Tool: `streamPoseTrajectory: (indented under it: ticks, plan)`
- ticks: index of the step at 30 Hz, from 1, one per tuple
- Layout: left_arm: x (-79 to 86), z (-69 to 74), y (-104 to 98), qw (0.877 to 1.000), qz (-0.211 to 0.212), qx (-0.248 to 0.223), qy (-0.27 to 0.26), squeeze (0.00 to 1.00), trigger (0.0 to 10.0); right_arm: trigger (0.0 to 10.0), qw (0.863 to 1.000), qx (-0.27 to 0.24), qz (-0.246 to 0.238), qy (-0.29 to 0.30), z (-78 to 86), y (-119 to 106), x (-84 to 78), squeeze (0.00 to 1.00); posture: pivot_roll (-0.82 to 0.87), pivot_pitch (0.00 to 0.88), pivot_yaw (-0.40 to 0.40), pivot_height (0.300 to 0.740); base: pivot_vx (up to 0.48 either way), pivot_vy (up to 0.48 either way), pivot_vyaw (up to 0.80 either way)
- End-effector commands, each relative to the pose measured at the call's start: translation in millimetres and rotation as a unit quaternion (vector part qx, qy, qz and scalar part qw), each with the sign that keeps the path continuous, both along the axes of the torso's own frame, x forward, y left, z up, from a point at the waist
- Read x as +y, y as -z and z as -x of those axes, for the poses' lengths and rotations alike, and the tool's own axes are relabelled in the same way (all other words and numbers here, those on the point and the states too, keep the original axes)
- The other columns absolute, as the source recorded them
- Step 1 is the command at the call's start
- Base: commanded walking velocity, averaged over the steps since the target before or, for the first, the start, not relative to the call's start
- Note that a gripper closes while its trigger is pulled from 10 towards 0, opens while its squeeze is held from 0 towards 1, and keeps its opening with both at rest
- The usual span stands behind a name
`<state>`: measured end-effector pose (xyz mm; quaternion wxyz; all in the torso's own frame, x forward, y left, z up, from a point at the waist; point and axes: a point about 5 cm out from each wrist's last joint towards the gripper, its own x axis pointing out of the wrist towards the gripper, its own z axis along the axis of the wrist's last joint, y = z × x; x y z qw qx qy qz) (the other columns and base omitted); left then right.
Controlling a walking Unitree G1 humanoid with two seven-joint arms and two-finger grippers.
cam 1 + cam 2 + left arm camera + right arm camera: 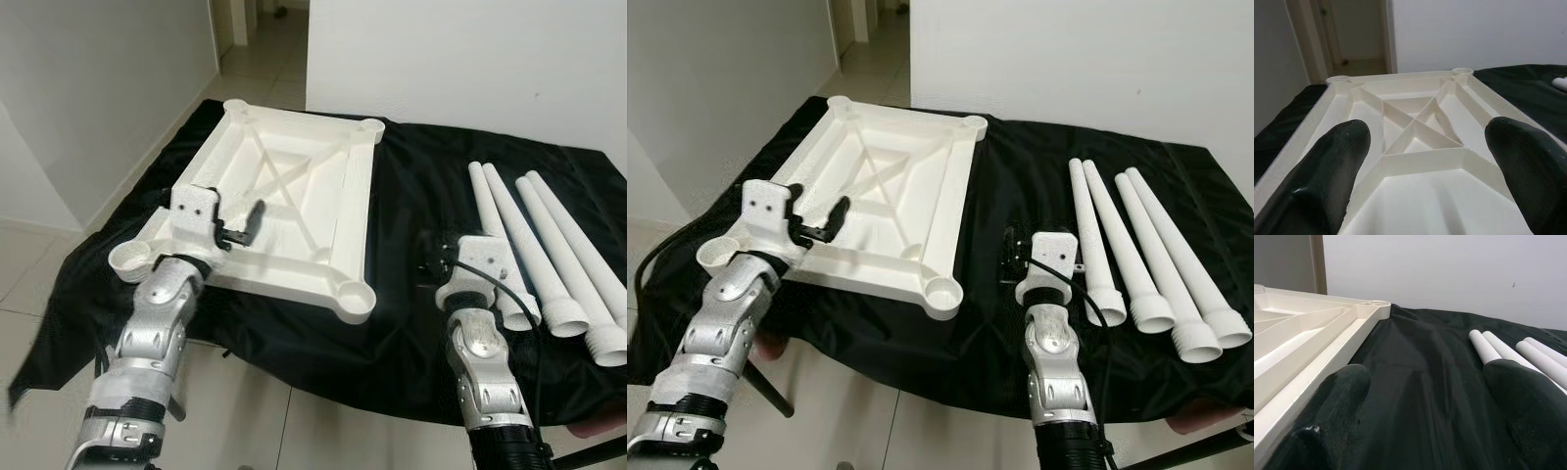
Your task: Building children table
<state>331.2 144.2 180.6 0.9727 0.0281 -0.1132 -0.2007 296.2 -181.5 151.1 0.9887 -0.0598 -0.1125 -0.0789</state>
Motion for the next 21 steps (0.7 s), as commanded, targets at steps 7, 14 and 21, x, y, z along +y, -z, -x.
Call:
streamPoseTrajectory:
  ticks: [7, 14, 21]
  plan:
    - [-3.7, -0.2, 0.4, 1.0, 0.0, 0.003, 0.008, 0.0, 10.0, 10.0, 1.0, 0.005, 0.0, 0.014, 1.1, 2.1, -5.5, 0.0, 0.01, 0.037, 0.023, 0.74, 0.0, 0.0, 0.0]
    - [-4.5, -0.2, 1.8, 1.0, 0.007, 0.012, 0.013, 0.0, 10.0, 10.0, 1.0, 0.005, 0.0, 0.014, 1.2, 2.1, -5.3, 0.0, 0.01, 0.042, 0.023, 0.74, 0.0, 0.067, 0.0]
    - [-4.1, 0.7, 1.1, 1.0, -0.001, 0.004, 0.007, 0.0, 10.0, 10.0, 1.0, 0.006, 0.0, 0.013, 1.2, 2.0, -5.0, 0.0, 0.02, 0.044, 0.021, 0.74, 0.0, 0.067, 0.0]
